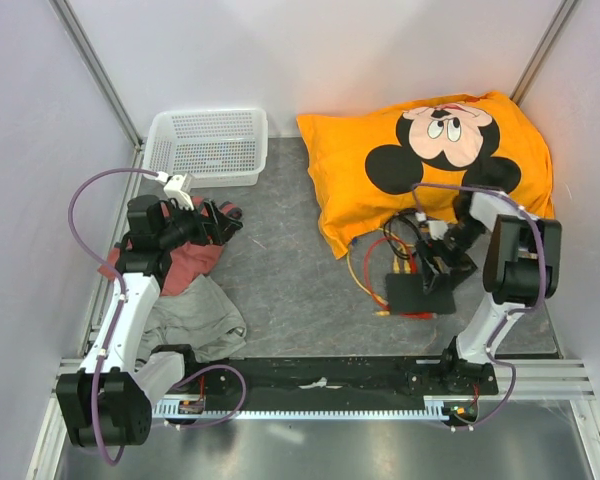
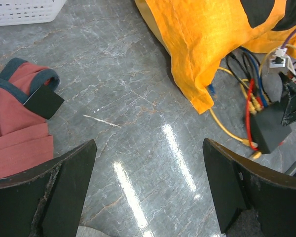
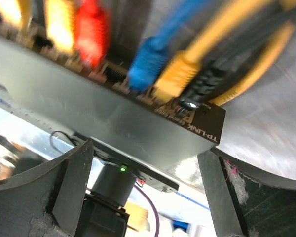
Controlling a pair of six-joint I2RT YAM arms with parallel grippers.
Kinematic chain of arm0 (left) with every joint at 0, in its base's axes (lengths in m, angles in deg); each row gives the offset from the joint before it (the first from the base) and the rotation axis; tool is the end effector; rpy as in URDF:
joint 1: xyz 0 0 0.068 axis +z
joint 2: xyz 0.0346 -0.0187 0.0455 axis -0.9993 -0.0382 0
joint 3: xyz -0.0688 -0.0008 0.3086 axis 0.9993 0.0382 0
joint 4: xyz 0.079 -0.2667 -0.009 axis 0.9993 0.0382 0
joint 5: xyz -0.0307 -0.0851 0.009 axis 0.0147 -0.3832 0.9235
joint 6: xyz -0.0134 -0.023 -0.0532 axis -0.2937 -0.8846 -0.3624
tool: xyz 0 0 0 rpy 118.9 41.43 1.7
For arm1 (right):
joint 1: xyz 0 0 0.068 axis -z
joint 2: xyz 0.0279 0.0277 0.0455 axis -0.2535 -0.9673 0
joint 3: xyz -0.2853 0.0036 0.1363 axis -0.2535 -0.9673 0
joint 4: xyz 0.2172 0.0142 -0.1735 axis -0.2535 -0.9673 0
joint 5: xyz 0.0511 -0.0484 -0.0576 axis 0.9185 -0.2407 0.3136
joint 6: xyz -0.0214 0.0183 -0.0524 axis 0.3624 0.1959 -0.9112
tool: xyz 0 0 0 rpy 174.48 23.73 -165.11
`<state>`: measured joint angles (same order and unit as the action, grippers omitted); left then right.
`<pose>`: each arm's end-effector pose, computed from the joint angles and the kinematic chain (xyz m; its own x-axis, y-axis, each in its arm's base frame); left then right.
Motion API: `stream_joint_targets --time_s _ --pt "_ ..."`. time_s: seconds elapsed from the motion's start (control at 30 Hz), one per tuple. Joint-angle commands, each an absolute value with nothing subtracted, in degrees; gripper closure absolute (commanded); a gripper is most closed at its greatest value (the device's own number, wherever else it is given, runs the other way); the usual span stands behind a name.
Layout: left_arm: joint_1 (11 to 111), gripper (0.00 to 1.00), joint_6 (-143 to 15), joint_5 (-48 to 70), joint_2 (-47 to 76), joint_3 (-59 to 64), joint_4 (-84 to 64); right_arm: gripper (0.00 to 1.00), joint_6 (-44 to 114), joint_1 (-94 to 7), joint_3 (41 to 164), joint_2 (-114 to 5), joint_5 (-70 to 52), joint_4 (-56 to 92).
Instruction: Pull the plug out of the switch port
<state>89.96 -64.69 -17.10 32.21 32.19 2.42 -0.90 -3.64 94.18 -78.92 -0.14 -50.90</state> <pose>0.2232 -0.0175 0.3186 -0.5186 -0.1899 -0.8337 0.4045 0.8045 -0.4349 0.3074 -0.0476 0.1878 -0.9481 -0.2891 0.1320 -0.2216 0.8991 0.3776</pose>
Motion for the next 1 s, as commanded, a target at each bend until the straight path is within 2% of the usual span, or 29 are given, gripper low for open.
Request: stream_joint_targets --time_s 0.0,0.27,0.5,0.63,0.83,0.97 --pt "90.62 0.04 -66.31 -18.52 32.88 31.3 0.66 0.07 0.76 -13.69 100.84 -82.05 6.33 -55.17" --pt "91.68 0.05 -65.25 -18.6 34.55 28.22 2.94 0.07 4.53 -25.04 110.33 -90.06 14.23 -59.04" --pt "91.94 0.05 -66.22 -18.96 35.96 31.2 4.17 0.03 2.77 -42.52 113.33 -89.53 22.67 -62.12" --pt "92.03 0.06 -69.9 -19.83 35.96 33.14 4.17 0.02 3.92 -44.31 113.25 -87.87 20.58 -60.8" --pt "91.59 0.06 -80.97 -21.24 32.8 36.64 2.16 0.02 0.41 -41.85 115.61 -78.12 15.13 -62.38" --pt "89.93 0.08 -85.9 -19.32 28.76 39.03 0.48 0.02 1.89 -41.93 116.16 -68.3 7.49 -49.96"
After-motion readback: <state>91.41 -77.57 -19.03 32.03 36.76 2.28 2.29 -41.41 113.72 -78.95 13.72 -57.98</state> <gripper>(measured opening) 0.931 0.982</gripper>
